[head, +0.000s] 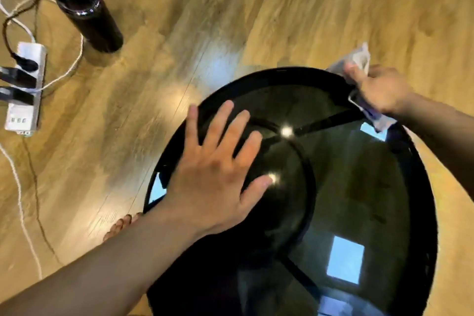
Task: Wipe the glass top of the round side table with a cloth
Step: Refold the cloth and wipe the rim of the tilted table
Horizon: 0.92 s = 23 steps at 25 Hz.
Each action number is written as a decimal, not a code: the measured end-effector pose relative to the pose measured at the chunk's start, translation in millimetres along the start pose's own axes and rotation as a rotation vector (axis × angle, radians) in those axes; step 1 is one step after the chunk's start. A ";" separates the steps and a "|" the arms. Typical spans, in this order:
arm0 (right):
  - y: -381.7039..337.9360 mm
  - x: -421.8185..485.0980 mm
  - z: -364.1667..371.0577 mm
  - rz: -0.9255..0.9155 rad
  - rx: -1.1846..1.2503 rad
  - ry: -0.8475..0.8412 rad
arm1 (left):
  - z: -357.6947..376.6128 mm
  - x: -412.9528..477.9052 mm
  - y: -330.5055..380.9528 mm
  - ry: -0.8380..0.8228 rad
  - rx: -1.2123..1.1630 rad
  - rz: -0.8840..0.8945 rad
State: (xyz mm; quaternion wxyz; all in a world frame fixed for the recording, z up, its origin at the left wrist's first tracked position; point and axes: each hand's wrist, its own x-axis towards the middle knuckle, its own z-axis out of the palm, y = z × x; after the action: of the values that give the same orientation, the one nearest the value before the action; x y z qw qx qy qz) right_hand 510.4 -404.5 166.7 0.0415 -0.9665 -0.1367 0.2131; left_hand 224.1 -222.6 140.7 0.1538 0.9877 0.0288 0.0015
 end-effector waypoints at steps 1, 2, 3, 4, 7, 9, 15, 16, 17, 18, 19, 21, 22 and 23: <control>23.6 -4.1 -2.2 0.054 0.018 0.011 | 5.2 15.5 20.2 -0.008 0.012 0.068; 30.6 -9.7 -5.0 0.064 0.054 0.033 | 12.9 28.6 37.7 -0.039 0.035 0.118; 23.0 -4.7 -3.6 0.019 0.112 0.057 | 20.9 37.7 48.7 -0.087 0.069 0.139; 0.8 2.0 -0.6 -0.092 0.145 0.042 | 28.4 42.1 53.8 -0.125 0.108 0.136; -112.3 -4.6 36.2 -0.492 -0.042 -0.002 | 38.6 38.1 53.3 -0.118 0.185 0.110; -165.0 -30.3 60.5 -0.685 -0.145 0.041 | 34.7 35.2 54.3 -0.085 0.196 0.106; -28.7 -9.8 29.6 -0.179 0.077 0.215 | 30.2 35.2 57.6 -0.106 0.216 0.077; 3.2 -12.6 25.6 -0.075 0.111 0.205 | 30.2 35.0 57.1 -0.103 0.209 0.080; 33.8 -18.9 25.0 0.037 0.125 0.194 | 30.4 35.7 57.3 -0.109 0.204 0.083; 60.5 -27.1 26.1 0.139 0.122 0.196 | 31.2 36.2 57.8 -0.117 0.200 0.086; 80.2 -28.1 26.4 0.204 0.080 0.199 | 32.6 37.0 57.1 -0.121 0.199 0.090; 84.1 -18.8 21.9 0.205 -0.014 0.137 | 34.0 38.1 55.7 -0.112 0.213 0.106; 67.0 -9.6 19.7 0.158 -0.030 0.121 | 33.4 38.7 55.2 -0.112 0.218 0.111; 42.3 1.1 20.7 0.087 -0.041 0.123 | 32.4 38.1 55.6 -0.118 0.220 0.113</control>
State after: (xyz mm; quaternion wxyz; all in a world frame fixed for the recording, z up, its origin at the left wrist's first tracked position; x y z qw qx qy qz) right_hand 513.0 -444.3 141.6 0.0209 -0.9835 -0.0959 0.1521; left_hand 265.7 -283.1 126.5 0.0456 0.9970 -0.0360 -0.0514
